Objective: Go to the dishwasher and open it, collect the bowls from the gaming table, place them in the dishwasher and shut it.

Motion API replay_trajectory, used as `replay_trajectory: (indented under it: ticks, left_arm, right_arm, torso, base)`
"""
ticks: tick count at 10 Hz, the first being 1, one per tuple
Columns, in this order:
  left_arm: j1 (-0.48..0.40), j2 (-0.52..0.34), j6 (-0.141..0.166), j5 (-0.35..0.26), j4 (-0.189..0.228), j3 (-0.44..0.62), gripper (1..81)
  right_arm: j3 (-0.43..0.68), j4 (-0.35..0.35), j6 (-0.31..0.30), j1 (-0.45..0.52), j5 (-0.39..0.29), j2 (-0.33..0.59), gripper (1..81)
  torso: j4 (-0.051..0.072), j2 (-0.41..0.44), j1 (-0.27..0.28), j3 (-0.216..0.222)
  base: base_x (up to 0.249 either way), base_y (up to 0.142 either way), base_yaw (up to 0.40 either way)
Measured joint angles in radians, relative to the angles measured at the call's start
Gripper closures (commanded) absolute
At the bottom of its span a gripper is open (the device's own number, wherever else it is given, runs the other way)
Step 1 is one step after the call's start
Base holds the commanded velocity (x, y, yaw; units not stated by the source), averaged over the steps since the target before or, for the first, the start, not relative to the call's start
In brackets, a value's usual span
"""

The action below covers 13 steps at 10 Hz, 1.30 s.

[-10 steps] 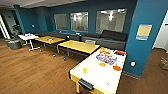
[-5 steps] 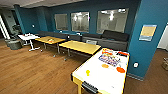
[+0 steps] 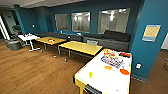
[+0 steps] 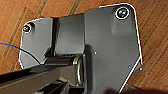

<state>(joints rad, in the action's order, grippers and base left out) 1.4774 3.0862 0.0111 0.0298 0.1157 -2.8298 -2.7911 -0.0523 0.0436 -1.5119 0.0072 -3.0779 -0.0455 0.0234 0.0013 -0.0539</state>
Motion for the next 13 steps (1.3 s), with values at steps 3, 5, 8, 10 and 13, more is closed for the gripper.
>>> replay_trajectory:
  ticks: [3, 5, 8, 10, 13]
  left_arm:
    - [0.000, 0.000, 0.000, 0.000, 0.000, 0.000, 1.0]
    - [0.000, 0.000, 0.000, 0.000, 0.000, 0.000, 1.0]
    - [0.002, 0.000, 0.000, 0.000, 0.000, 0.000, 1.0]
    - [0.002, 0.000, 0.000, 0.000, 0.000, 0.000, 1.0]
    - [0.002, 0.003, 0.000, 0.000, 0.000, 0.001, 1.0]
  right_arm:
    - [0.000, 0.000, 0.000, 0.002, 0.000, 0.000, 1.0]
    - [0.000, 0.000, 0.000, 0.002, 0.000, 0.000, 1.0]
    - [0.000, 0.000, 0.000, 0.000, 0.000, 0.000, 1.0]
    - [0.000, 0.000, 0.000, 0.001, 0.000, 0.000, 1.0]
    - [0.000, 0.000, 0.000, 0.001, 0.000, 0.000, 1.0]
  torso:
    - [0.000, 0.000, 0.000, 0.000]
    - [0.000, 0.000, 0.000, 0.000]
    - [0.000, 0.000, 0.000, 0.000]
    - [0.000, 0.000, 0.000, 0.000]
    - [0.000, 0.000, 0.000, 0.000]
  base:
    - [0.090, 0.099, 0.000]
    - [0.089, 0.099, 0.000]
    - [0.089, 0.099, 0.000]
    - [0.089, 0.099, 0.000]
    - [0.089, 0.097, 0.000]
